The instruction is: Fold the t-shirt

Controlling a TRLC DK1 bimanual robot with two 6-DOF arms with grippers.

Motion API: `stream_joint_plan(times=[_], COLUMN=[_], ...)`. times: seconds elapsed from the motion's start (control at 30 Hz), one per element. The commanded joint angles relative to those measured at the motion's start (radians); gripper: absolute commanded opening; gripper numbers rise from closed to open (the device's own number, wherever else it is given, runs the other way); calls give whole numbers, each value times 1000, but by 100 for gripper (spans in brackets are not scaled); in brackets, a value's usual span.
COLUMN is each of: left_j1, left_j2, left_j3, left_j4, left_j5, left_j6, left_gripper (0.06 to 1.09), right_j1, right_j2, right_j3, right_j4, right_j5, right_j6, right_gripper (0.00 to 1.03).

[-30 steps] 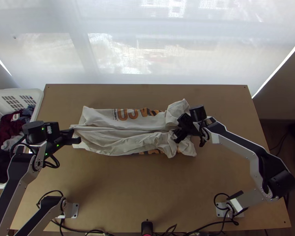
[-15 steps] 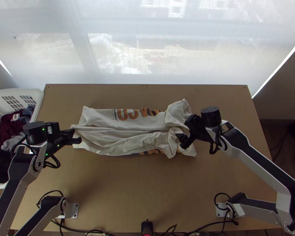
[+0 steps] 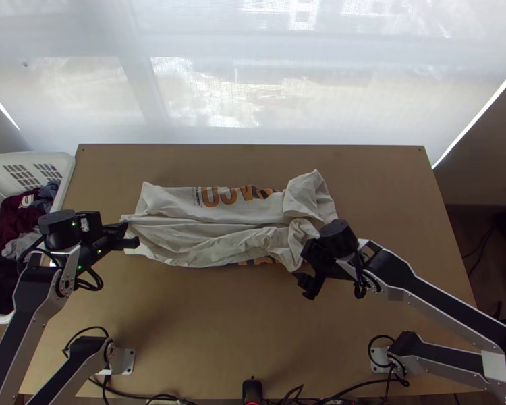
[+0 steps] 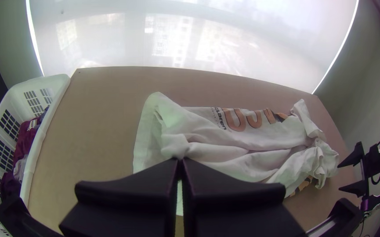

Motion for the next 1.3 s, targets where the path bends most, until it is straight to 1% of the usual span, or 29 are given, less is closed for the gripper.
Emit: stream_joint_plan(times=[0.0, 0.17, 0.67, 0.7, 0.83, 0.9, 0.93, 1.07, 1.13, 1.27], left_j1=[0, -1, -4, -4, -4, -6, -6, -7, -6, -7], left_j2=[-4, -4, 15, 17, 25, 28, 31, 42, 51, 60], left_j3=[-4, -3, -9, -12, -20, -20, -20, -27, -30, -32], left_j4=[-4, -7, 6, 11, 20, 28, 32, 48, 55, 74], left_j5=[1, 1, 1, 1, 2, 2, 2, 4, 6, 9], left_j6=[0, 3, 8, 8, 11, 9, 9, 12, 16, 16], left_gripper=[9, 9, 9, 9, 9, 9, 9, 9, 9, 9], right_j1=[43, 54, 65, 65, 65, 65, 65, 65, 63, 45], right_j2=[86, 162, 249, 254, 289, 312, 321, 327, 317, 277], right_j3=[-13, 3, 7, 9, 10, 10, 9, 9, 9, -2], right_j4=[59, 109, 197, 203, 232, 240, 244, 263, 261, 232], right_j5=[22, 28, 65, 70, 106, 126, 129, 139, 140, 142], right_j6=[-28, -27, -11, -11, -22, -33, -39, -50, -50, -48], right_gripper=[83, 83, 83, 81, 66, 55, 49, 16, 3, 3])
